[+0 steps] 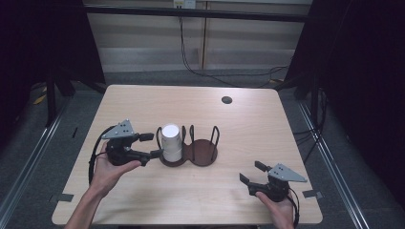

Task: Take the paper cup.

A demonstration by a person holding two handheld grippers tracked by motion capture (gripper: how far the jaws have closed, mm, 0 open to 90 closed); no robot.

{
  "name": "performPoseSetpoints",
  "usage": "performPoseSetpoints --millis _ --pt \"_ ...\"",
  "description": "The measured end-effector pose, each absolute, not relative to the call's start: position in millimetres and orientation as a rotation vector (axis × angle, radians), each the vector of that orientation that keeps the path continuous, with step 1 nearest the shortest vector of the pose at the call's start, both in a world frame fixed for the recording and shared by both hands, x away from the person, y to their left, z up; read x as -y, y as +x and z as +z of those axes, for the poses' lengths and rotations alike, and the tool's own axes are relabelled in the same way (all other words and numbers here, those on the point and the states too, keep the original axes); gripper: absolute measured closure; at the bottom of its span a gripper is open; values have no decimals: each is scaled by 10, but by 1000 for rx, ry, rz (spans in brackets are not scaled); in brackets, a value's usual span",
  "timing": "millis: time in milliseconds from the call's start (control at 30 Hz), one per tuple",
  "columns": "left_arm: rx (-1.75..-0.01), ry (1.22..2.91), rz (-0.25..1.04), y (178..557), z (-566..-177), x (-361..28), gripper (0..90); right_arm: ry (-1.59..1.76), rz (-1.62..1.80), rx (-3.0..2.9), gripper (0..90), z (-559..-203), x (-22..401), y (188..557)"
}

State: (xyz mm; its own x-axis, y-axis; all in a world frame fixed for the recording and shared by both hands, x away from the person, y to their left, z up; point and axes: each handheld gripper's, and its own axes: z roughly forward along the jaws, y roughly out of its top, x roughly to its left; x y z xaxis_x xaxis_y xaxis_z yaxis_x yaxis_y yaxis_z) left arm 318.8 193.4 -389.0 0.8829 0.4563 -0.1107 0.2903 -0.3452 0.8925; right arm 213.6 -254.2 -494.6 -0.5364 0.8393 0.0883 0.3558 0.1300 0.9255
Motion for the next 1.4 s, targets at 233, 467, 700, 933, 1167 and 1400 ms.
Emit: performPoseSetpoints --millis 233,467,700,933,1167,1400 --pt "-562 2001 234 3323 -3716 -1899 296 1136 1401 -1960 203 -4944 2535 2123" --pt "-570 2061 228 3412 -3646 -1832 282 1134 1397 -1957 199 -4945 2538 2120" --pt "-573 2137 246 3513 -3623 -1694 265 1133 1394 -1965 199 -4955 2535 2130" --pt "-555 2201 268 3568 -3570 -1550 250 1133 1392 -1969 199 -4960 2531 2134" --pt "-533 2290 266 3622 -3493 -1429 248 1122 1393 -1978 199 -4959 2526 2130" --pt "-534 2366 265 3688 -3471 -1347 274 1124 1389 -1981 197 -4963 2515 2134"
